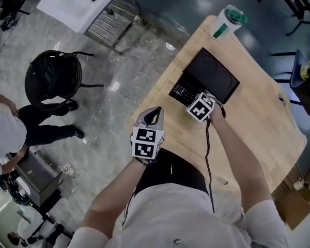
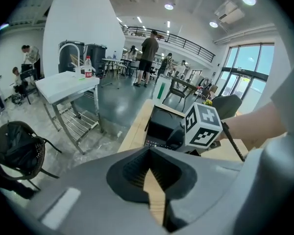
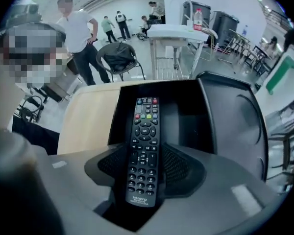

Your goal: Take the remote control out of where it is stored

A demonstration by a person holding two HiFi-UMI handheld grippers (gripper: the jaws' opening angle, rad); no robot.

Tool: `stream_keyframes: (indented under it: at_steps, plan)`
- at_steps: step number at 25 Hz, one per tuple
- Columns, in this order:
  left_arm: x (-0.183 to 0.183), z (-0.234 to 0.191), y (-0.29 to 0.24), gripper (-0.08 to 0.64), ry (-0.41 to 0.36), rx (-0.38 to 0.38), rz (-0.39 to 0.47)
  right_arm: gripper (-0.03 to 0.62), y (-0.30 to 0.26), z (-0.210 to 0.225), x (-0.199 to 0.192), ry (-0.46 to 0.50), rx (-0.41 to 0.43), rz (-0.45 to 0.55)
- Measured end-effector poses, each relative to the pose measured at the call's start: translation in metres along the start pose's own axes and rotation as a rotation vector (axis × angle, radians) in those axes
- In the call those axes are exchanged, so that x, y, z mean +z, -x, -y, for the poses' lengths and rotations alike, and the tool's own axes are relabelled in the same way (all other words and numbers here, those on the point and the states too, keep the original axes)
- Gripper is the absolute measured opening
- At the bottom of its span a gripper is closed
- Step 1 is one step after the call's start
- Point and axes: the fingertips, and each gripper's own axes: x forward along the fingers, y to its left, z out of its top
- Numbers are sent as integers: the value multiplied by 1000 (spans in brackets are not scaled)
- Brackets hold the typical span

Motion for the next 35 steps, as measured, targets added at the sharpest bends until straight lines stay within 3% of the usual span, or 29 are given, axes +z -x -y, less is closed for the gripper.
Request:
stream_keyframes:
  at_steps: [8,16,24,30,35]
  plan:
    - [-15,-14,8,0,48,54,-1,249,-22,8,-2,103,-78,-86]
    - [-16,-13,27,0,41,72,13,225,-19,6,-6,59,-93,-57]
    - [-17,-20,49,0,37,77,42,223,23,10,-6,-68,-80,31]
    - [1,-9,63,0,7,43,92,224,87,3,0,-277,-70,215]
    - [24,14,79,0,-21,9,135,224,153,-12,1,-383,-84,354]
